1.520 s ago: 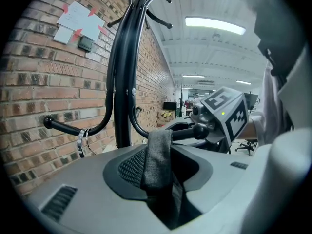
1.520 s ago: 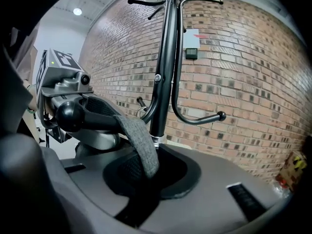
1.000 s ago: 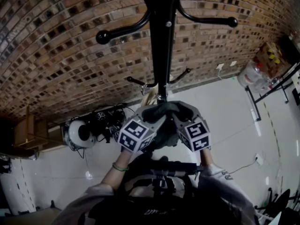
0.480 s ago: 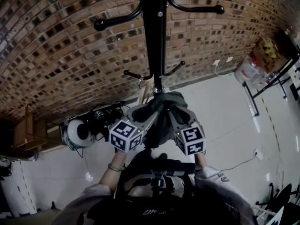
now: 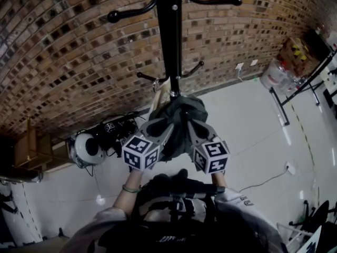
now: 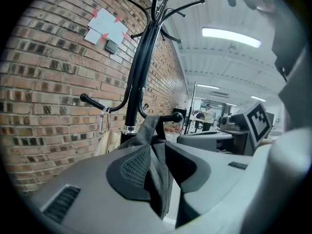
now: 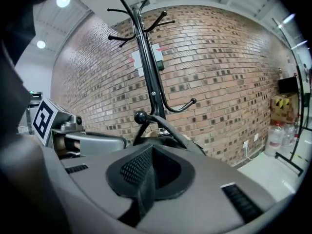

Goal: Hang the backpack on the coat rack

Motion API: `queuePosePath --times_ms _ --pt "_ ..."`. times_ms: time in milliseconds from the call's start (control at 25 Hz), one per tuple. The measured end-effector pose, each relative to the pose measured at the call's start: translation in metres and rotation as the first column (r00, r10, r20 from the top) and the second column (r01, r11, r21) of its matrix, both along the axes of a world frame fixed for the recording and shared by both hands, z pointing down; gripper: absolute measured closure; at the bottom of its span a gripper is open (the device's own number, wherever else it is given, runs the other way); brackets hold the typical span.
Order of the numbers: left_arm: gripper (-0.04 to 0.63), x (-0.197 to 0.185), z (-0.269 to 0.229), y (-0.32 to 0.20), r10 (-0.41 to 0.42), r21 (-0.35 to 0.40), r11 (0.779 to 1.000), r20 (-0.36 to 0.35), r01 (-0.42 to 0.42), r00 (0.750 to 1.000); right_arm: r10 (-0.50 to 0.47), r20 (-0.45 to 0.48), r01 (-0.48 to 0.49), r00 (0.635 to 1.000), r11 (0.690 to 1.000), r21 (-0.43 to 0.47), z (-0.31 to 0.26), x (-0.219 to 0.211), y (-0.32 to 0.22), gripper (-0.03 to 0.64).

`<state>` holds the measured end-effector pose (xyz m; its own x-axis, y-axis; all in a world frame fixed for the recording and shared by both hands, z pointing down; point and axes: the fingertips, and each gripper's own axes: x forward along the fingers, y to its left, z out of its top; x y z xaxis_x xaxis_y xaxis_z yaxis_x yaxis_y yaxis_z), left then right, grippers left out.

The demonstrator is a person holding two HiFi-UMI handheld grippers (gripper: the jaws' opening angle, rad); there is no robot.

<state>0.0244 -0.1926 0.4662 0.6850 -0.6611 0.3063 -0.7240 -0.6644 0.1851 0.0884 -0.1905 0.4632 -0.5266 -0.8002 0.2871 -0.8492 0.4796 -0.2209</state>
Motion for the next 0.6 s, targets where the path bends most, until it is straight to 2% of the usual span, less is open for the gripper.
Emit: queuePosePath --times_ms 40,120,240,360,480,600 --pt "0.497 0.0 0.001 0.002 0.002 -0.002 1.0 0.003 -0.002 1.0 -0.001 0.01 0.001 1.0 1.0 0.0 -0.001 -0.003 0.003 0.607" --pt "0.553 -0.004 0.0 0.005 -0.003 0.005 1.0 0.008 0.003 1.0 -0.003 0.006 0.003 1.0 1.0 0.005 -0.002 -0.009 0.008 0.606" --pt "0.589 -0.016 -0.004 0.009 -0.036 0.013 0.999 0.002 0.035 0.999 -0.001 -0.005 0.001 1.0 1.0 0.002 -0.001 -0.021 0.015 0.607" --pt "0.589 -0.03 -0.007 0.017 -0.06 0.002 0.998 -0.014 0.06 0.998 0.0 -0.011 0.0 1.0 1.0 -0.007 -0.001 -0.036 0.027 0.607" --pt "0.589 -0.037 -0.006 0.028 -0.04 -0.012 0.999 -0.017 0.04 0.999 -0.009 -0.002 0.009 1.0 1.0 -0.01 -0.002 -0.052 0.039 0.607" --pt "0.589 -0.042 -0.006 0.039 -0.018 -0.002 1.0 0.01 0.018 1.0 -0.014 0.001 0.014 1.0 1.0 -0.009 -0.003 -0.064 0.048 0.607"
